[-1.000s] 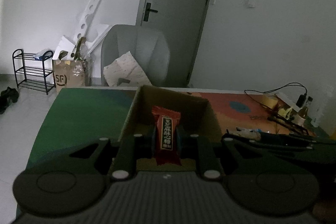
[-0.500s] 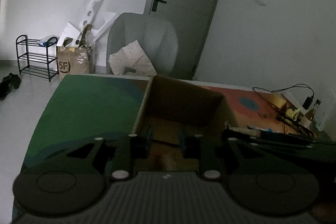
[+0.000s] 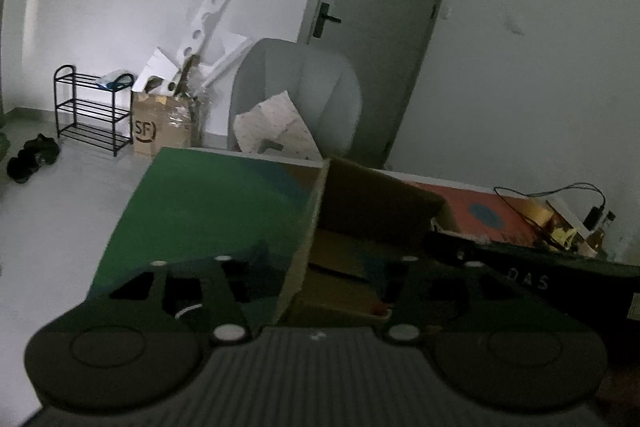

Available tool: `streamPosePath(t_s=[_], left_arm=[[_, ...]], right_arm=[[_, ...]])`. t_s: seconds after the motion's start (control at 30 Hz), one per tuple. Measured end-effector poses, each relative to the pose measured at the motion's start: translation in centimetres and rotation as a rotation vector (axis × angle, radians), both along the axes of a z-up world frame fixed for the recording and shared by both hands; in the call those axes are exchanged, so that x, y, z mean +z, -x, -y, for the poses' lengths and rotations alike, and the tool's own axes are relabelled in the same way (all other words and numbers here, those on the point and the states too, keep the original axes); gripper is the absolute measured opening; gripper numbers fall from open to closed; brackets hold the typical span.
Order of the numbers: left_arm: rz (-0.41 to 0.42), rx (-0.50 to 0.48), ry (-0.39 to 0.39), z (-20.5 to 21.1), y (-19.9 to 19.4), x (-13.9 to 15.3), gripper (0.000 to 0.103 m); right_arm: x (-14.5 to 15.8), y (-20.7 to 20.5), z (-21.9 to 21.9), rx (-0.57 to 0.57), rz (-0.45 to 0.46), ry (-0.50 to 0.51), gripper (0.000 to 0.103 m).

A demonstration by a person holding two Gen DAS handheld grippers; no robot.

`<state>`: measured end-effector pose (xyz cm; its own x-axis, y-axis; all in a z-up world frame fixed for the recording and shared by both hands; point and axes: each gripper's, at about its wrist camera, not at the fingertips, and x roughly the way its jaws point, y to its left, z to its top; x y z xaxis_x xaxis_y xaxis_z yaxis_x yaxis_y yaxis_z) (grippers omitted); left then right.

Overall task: Organize snacks
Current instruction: 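Open the left gripper to drop the red bar while the right gripper drops the white bar into the box, then move both empty grippers back to the snack pile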

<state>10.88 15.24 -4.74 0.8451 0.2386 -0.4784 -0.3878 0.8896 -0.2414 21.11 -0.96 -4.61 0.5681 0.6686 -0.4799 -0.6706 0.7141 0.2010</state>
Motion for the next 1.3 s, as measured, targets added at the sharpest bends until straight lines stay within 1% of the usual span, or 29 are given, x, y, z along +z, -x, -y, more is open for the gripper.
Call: streamPosePath(t_s=[0.03,0.1,0.13,0.2,0.3,0.4,0.47,0.6,0.7,0.83,0.97,1.07,1.3], left_arm=[[0.001,0.009,0.002,0.0,0.2,0.1,0.064],[0.008,0.018,0.003,0.0,0.5,0.2,0.076],[0.012,0.021,0.0,0.1,0.7,0.2,0.077],[0.02,0.026,-0.013,0.6,1.0,0.4,0.084],[0.028,0.022,-0.026,1.2,1.3,0.6,0.09],[0.029,0.029,-0.026,1.5,1.3,0.7,0.093],[0.027,0.037,-0.023,1.8,1.3,0.8,0.095],[0.032,0.027,-0.024,2.6,1.2,1.1,0.097],[0.033,0.009,-0.034,3.7,1.1,1.2,0.098],[0.037,-0.017,-0.028,5.1,0.9,1.2,0.098],[0.026,-0.054,-0.015,6.7,0.4,1.1,0.098],[0.034,-0.101,-0.011,8.0,0.0,1.2,0.098],[0.045,-0.199,-0.002,11.2,-1.6,1.8,0.098]], right_arm=[[0.0,0.2,0.0,0.006,0.0,0.003,0.064],[0.0,0.5,0.3,0.002,0.007,0.006,0.072],[0.0,0.6,0.4,-0.005,0.01,0.006,0.074],[0.1,0.7,0.9,-0.018,0.014,0.005,0.078],[0.1,0.5,1.9,-0.039,0.007,0.005,0.078],[0.1,0.5,3.0,-0.063,0.01,0.003,0.08],[0.2,0.6,3.8,-0.076,0.01,0.001,0.081],[0.2,0.7,5.6,-0.106,0.015,-0.003,0.089],[0.2,0.8,7.0,-0.127,0.018,-0.001,0.09],[0.6,0.7,9.3,-0.17,0.013,-0.009,0.094],[0.9,0.9,12.1,-0.222,0.017,-0.004,0.095],[0.8,1.1,14.1,-0.267,0.022,0.009,0.096],[1.1,1.4,18.0,-0.333,-0.005,0.019,0.096]])
